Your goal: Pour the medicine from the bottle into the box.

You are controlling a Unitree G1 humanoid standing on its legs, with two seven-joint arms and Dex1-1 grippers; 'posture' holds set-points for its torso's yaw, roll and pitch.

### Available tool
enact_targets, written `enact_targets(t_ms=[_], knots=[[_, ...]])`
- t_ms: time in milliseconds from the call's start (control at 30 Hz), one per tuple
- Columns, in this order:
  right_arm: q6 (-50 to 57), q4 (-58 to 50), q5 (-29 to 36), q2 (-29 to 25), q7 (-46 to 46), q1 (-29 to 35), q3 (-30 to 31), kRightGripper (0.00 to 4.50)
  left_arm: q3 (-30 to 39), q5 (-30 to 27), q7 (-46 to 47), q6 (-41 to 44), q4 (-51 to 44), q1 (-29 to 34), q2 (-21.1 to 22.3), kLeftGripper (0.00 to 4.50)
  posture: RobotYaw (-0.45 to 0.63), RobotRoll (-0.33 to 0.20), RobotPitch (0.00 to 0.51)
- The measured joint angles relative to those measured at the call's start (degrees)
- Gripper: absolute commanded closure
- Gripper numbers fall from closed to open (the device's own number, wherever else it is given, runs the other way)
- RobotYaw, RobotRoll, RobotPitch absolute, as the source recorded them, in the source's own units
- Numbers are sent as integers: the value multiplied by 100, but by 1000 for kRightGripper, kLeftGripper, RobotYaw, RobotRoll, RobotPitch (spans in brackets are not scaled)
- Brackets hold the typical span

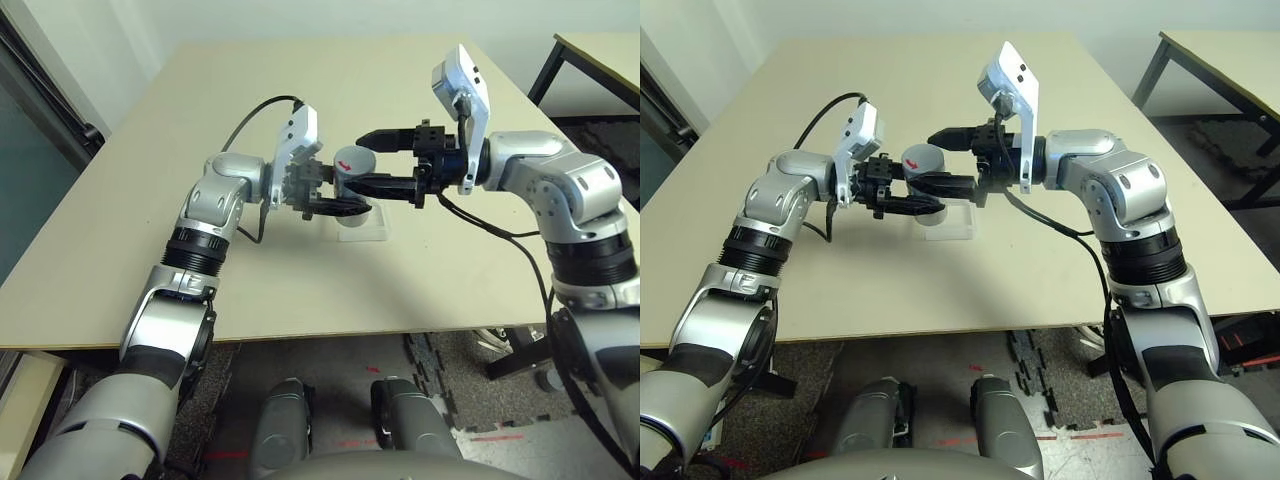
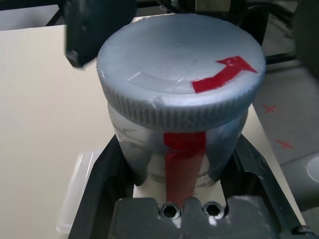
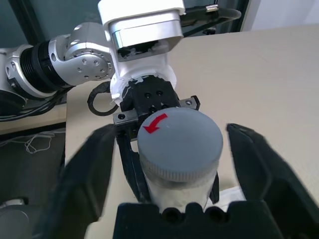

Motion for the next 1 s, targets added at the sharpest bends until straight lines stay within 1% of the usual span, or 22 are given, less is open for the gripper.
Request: enact_targets(t_ms=[67,100,300,433,567,600,667,767,867,1000], knots=[[-86,50,-81,14,-5,-1,17,1714,-23,-33,-2,49,-16,0,-2,2037,16,0,76],[-105,61,-93,21,-2,-1,18,1921,-24,-35,5,61,-24,0,-1,2037,16,0,77],[-308,156,-152,16,122,-3,21,1921,-29,-49,46,149,-165,22,13,2037,14,0,80],[-765,571,-151,-2,702,-99,34,1921,-54,-83,49,304,-417,85,29,2037,12,0,90],[-1341,1331,-163,-8,1669,-471,76,1921,-77,-177,18,506,-781,91,54,2037,31,0,109],[-1473,1549,-177,-10,1938,-599,103,1921,-84,-205,9,565,-882,98,67,2037,59,0,101],[-1726,1933,-239,2,2452,-837,151,1921,-110,-264,4,684,-1141,153,87,2037,82,0,95],[-2156,2609,-325,26,3184,-1211,376,1921,-174,-319,8,951,-1525,267,165,2037,111,0,108],[-2487,3087,-301,86,3392,-1542,688,1921,-126,-334,95,1211,-1826,426,250,2037,122,0,109],[-2693,3458,-182,177,3394,-1658,840,1921,-63,-342,225,1423,-2014,539,329,2037,125,0,113]])
